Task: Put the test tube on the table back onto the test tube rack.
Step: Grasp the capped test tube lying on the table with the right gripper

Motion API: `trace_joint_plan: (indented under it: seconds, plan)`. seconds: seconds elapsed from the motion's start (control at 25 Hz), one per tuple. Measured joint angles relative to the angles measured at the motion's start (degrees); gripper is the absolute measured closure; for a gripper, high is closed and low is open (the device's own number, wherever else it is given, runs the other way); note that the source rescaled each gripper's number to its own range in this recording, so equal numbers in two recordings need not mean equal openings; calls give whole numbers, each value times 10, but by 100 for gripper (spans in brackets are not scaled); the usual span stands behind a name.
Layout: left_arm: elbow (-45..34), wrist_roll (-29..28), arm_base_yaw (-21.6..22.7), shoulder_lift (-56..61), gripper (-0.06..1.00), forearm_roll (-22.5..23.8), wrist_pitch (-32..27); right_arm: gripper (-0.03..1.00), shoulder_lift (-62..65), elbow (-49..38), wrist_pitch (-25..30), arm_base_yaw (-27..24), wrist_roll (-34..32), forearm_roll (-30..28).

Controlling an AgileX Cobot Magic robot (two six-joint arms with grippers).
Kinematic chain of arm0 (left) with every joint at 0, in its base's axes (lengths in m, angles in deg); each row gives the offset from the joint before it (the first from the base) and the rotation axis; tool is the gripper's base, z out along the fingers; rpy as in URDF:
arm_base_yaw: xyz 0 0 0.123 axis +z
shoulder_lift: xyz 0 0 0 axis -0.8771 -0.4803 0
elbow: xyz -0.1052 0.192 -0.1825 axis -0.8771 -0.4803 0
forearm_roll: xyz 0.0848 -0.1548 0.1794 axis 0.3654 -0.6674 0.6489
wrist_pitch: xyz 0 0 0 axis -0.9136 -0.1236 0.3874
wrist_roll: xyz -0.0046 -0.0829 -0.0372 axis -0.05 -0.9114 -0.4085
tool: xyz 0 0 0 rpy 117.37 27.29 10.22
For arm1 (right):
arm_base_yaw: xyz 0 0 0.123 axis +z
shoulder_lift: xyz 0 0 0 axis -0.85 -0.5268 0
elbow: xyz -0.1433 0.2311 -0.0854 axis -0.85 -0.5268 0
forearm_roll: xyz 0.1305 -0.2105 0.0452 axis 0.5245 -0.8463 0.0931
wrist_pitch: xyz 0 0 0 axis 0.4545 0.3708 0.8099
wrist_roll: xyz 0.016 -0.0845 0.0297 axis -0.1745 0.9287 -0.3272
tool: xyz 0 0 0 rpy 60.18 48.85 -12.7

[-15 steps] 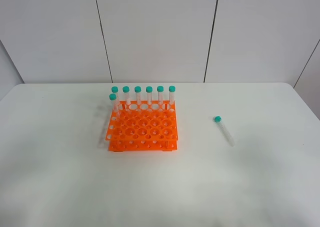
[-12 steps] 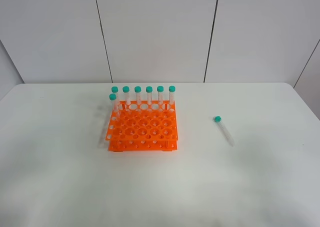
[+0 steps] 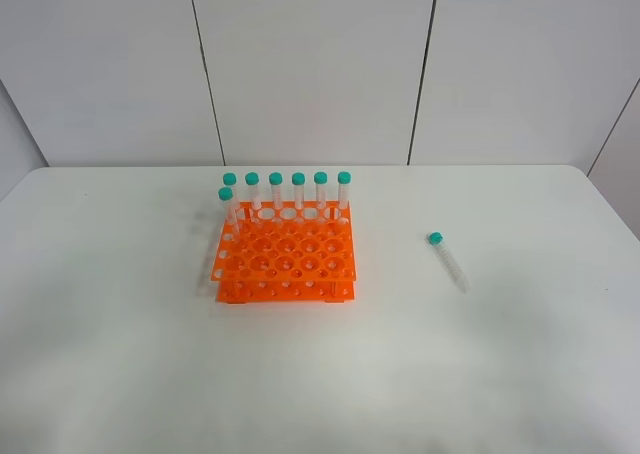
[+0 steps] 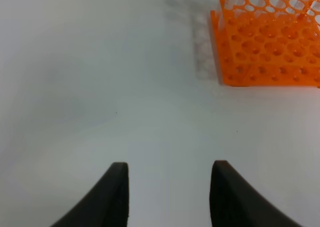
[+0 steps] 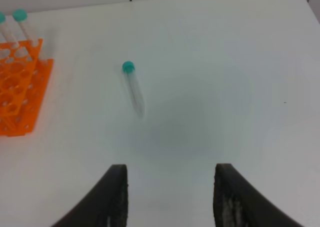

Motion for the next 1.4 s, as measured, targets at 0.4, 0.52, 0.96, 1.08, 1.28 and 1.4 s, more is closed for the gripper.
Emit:
trace_joint_plan:
  seconds: [0.4,0.52,0.96,1.08,1.28,1.4]
  plan:
    - [0,0,0,0,5,0,0,-3,0,0,0,0,0,-1]
    - [0,0,0,0,5,0,0,-3,0,2,0,0,0,-1]
    - [0,0,0,0,5,0,0,-3,-66,76,-59,0,7,1]
    - [0,0,0,0,5,0,0,-3,-139,112,-83,0,34,17]
    - [0,0,0,0,5,0,0,-3,-291,188,-99,0,98,78]
    - [0,0,0,0,5,0,0,-3,-389,239,-102,0,142,114]
